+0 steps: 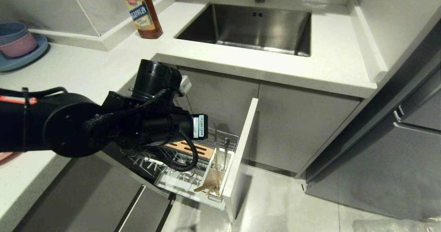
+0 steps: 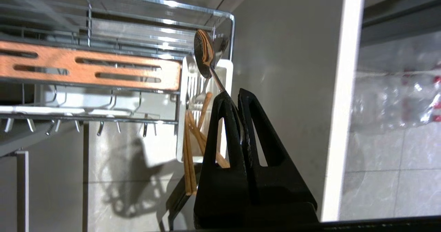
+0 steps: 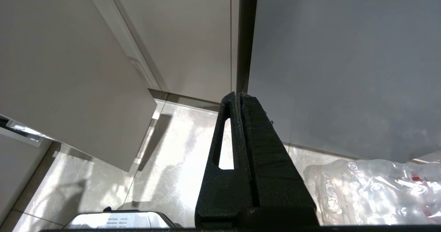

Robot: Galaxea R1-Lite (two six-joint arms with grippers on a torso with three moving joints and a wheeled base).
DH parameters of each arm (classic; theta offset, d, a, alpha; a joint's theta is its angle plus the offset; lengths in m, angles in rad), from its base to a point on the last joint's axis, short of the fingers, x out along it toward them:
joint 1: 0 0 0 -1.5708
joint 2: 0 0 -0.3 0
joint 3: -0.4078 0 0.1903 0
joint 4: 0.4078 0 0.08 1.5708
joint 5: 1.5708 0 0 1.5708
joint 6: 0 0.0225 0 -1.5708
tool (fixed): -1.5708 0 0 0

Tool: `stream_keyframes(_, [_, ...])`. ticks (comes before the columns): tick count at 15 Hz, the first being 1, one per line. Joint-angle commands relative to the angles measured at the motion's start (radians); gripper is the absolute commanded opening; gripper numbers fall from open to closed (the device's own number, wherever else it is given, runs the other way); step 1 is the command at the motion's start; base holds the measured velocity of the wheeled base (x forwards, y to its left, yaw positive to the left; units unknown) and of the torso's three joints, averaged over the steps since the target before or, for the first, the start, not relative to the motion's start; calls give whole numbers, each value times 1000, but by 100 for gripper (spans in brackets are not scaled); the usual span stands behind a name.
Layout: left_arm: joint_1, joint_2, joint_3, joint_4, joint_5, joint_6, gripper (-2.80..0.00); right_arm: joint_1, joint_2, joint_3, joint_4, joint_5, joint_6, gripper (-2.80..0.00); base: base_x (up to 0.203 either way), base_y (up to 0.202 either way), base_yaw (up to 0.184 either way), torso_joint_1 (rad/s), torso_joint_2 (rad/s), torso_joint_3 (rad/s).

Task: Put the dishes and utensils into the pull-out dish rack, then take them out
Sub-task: Take the spoon out of the cupboard

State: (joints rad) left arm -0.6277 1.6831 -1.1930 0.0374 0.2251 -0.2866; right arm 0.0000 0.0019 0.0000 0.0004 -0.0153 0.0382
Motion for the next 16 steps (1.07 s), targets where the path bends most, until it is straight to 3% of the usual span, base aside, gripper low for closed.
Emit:
stream_keyframes(1, [1,-47,0,1,3,-1,-280,0,0,2,0,0,0,-280,0,0,0,0,0,0])
stream_keyframes(4, [0,-120,-1,9,9,3,-280,0,0,3,0,0,0,-280,0,0,0,0,0,0])
stream_keyframes(13, [0,-352,-93,172,89,16,-280,0,0,2,0,-1,0,-280,0,0,0,0,0,0])
stream_keyframes(16, [10,-419,-121,185,162,52,-280,0,0,3,0,0,0,-280,0,0,0,0,0,0])
